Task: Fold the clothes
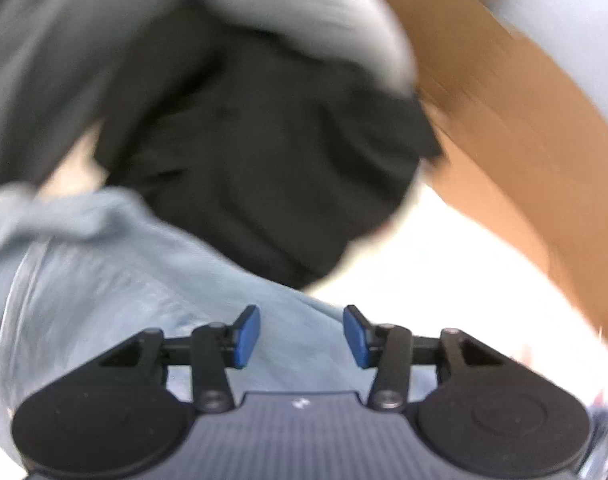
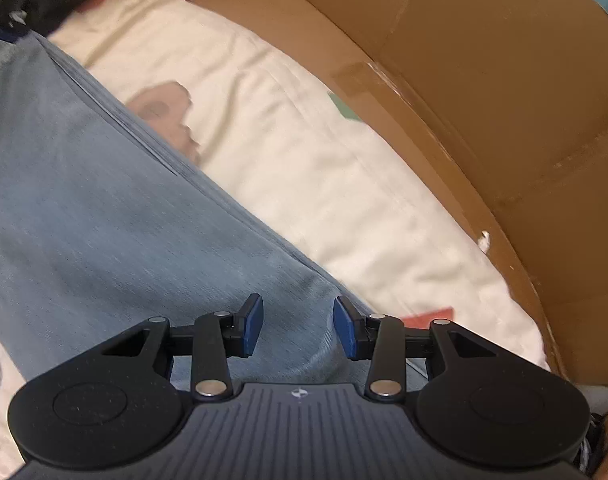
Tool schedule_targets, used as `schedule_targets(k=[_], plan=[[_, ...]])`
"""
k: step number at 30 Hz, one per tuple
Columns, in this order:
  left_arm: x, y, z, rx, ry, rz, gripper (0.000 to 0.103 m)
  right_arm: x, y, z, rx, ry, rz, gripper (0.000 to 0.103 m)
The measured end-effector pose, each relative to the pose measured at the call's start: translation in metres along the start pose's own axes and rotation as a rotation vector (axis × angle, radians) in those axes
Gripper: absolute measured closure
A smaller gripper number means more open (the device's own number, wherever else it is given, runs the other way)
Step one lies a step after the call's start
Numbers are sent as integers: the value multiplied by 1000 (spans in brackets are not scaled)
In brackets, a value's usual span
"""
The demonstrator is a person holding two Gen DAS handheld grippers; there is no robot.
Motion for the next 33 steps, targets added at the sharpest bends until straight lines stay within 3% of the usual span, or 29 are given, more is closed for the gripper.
schedule_targets(k=[5,9,12,15,18,20,24,27,33], plan=[[-5,0,46,294,-41,-34,55,-1,16,-19,-17,58,43,60],[-3,-10,77,475,-95,-92,55,5,32,-39,-51,106,59,60],[7,-18,92,596,-99,-123,57,9,44,-53,-51,155,61,67],[12,-31,110,753,-104,-120,63,12,56,-66,-79,154,68,67],[33,-34,123,875,-162,-115,70,15,66,-80,-102,190,79,67],[35,-37,133,909,-196,-118,76,15,72,-88,-126,193,91,67],[50,-44,145,925,-247,-132,79,25,86,-100,-98,196,115,70],[62,-54,143,954,-242,-153,82,34,92,-115,-90,225,129,74],[68,-68,141,1007,-224,-133,81,50,90,-137,-151,202,131,73]])
Point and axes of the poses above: each gripper's, at about its wrist camera, not at the fingertips, and x roughly the way its jaws point, z to its right, y to its top, the point moved 7 cm from there along x, roughly the way its jaws point, and after that the axes turned 6 degrees about z, right-handed, at the moved point
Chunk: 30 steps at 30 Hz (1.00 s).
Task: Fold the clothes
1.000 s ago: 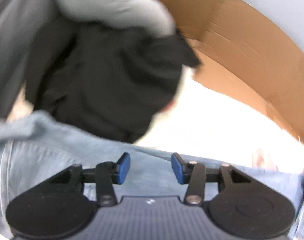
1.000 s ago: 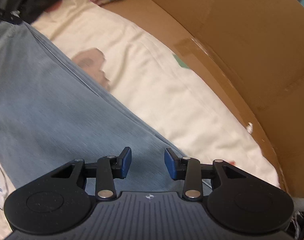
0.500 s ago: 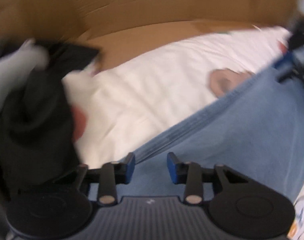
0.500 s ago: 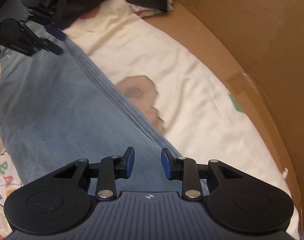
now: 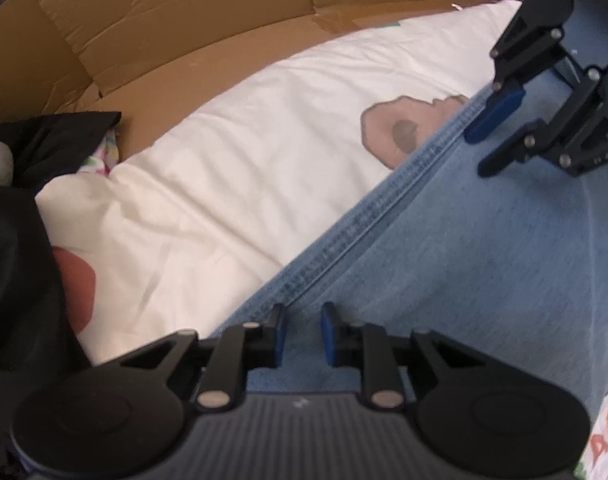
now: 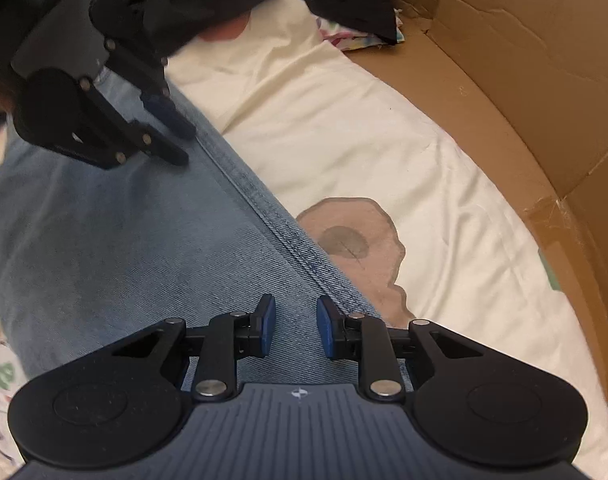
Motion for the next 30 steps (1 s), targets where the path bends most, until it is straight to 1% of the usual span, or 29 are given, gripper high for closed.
schedule_targets(k=[3,6,8,11,14,16,17,18,19,20,21,25,26,28,30], plan=[[0,-1,3,15,-8,6,80,5,5,1,-10,-17,7,72],[-1,-4,3,50,-31,0,80,10,8,0,-6,-3,3,69],[0,-5,2,68,-41,-3,80,13,8,-3,-29,1,3,68],[1,-4,1,102,-39,-9,80,15,7,-5,-55,2,-1,68],[3,-2,3,127,-21,-17,79,22,8,-3,-7,-4,-50,67],[3,-2,3,139,-15,-19,79,26,11,-6,-29,-12,-80,67],[3,-2,3,145,-15,-19,79,27,12,-8,-51,-14,-90,68],[3,-2,2,140,-16,-19,79,28,13,-10,-72,-15,-100,76],[3,-2,2,135,-15,-15,79,27,13,-13,-92,-14,-101,80],[2,-3,1,129,-12,-11,79,25,13,-15,-108,-14,-100,88],[2,-3,0,124,-10,-6,79,22,12,-18,-133,-17,-97,91],[-3,-9,5,198,22,44,78,4,9,-23,-170,-26,-37,92],[-4,-10,6,215,27,55,74,-1,9,-25,-177,-29,-20,93],[-3,-9,4,214,37,64,66,-10,8,-28,-191,-33,9,93],[-3,-8,2,201,37,69,64,-19,9,-33,-213,-37,29,93]])
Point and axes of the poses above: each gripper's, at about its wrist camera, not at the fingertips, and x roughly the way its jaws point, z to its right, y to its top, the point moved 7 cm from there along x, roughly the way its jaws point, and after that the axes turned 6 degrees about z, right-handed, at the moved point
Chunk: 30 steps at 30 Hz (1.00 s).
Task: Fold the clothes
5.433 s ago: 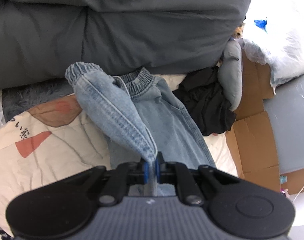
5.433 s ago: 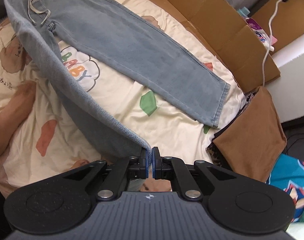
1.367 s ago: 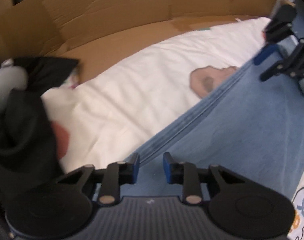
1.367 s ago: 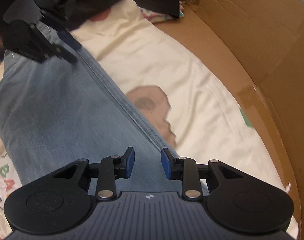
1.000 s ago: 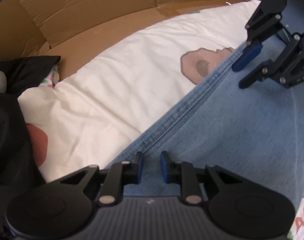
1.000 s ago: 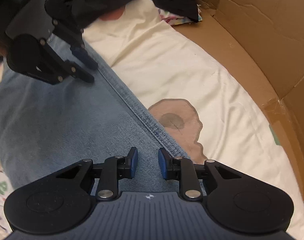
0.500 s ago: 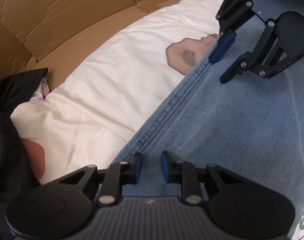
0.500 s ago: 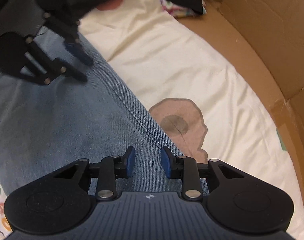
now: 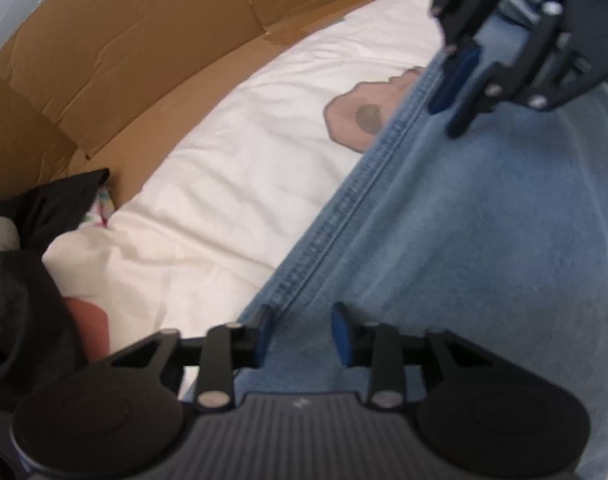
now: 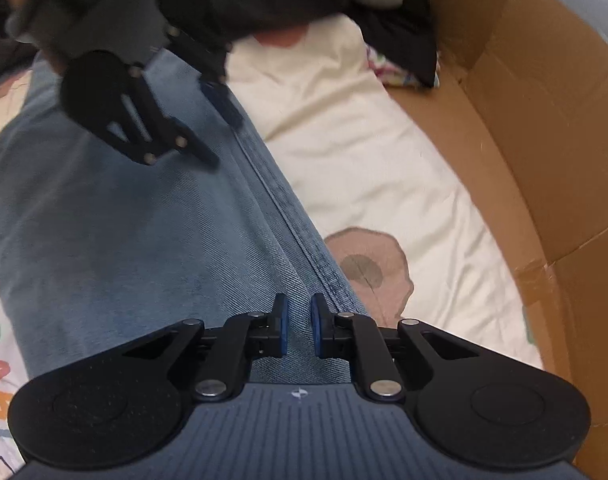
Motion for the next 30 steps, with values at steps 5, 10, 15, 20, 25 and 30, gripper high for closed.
schedule_targets(k=[5,10,15,20,25,30], plan=[[-2,0,-2,-23,-34,13,61,-10,7,0,-14,-29,36,93],[-3,-2,-3,-20,-77,-8,66,-9,4,-2,-12,-54,49,93],[-7,-4,-4,2,-86,-18,73,-17,5,-2,0,-90,91,93],[-21,4,-3,-16,-118,33,54,-33,4,-6,-34,-111,120,93],[-19,12,6,32,-150,23,53,-37,1,-16,-84,-112,122,93],[-15,21,16,104,-214,-40,47,-38,1,-18,-103,-120,134,93]])
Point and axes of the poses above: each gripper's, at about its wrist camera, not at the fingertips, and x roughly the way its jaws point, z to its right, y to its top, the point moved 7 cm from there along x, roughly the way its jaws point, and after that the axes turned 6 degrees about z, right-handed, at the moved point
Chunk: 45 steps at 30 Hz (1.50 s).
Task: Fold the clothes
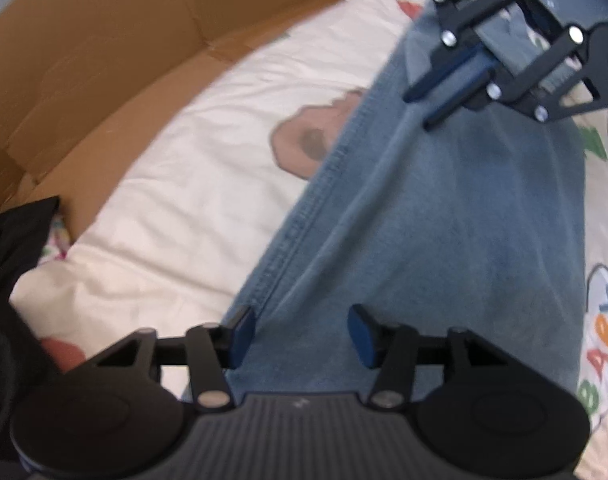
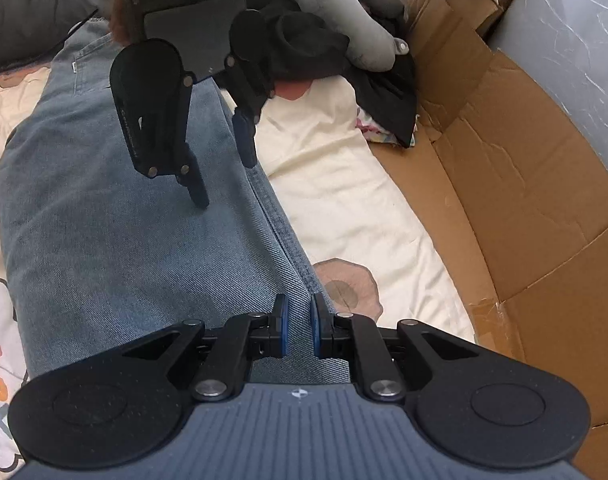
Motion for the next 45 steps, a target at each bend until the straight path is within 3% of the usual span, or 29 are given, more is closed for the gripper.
schedule_targets(k=[3,5,6,9,17,21,24,27,28,34,37,39,41,45], plan=[[2,1,0,7,-32,-38,52,1,-3,-1,4,1,-8,93],[4,-3,-4,6,-33,-58,74,5,-4,0,15,1,-18,93],[4,-5,-6,6,-33,-69,79,9,-5,1,25,1,-22,93],[7,-12,-9,-20,-27,-56,85,19,-4,7,62,-8,-39,93],[6,-20,-17,-35,77,53,89,49,-4,21,128,-34,-100,93],[0,-15,-29,-69,79,68,89,53,-4,28,145,-43,-109,93],[11,-14,-23,-14,105,36,87,71,-13,24,142,-24,-165,93],[10,-15,-23,-4,133,29,79,83,-20,21,163,-16,-195,93],[7,-17,-25,-4,143,29,72,83,-20,22,177,-18,-192,93],[-16,-58,-48,-9,178,-48,52,81,-23,23,205,-20,-177,93],[-24,-81,-58,-5,216,-99,50,80,-23,23,208,-21,-176,93],[-28,-92,-65,-47,219,-103,56,79,-23,24,210,-23,-173,93],[-29,-97,-70,-80,228,-91,82,78,-22,25,212,-27,-169,93],[-32,-100,-77,-104,240,-58,91,76,-20,30,210,-50,-167,93]])
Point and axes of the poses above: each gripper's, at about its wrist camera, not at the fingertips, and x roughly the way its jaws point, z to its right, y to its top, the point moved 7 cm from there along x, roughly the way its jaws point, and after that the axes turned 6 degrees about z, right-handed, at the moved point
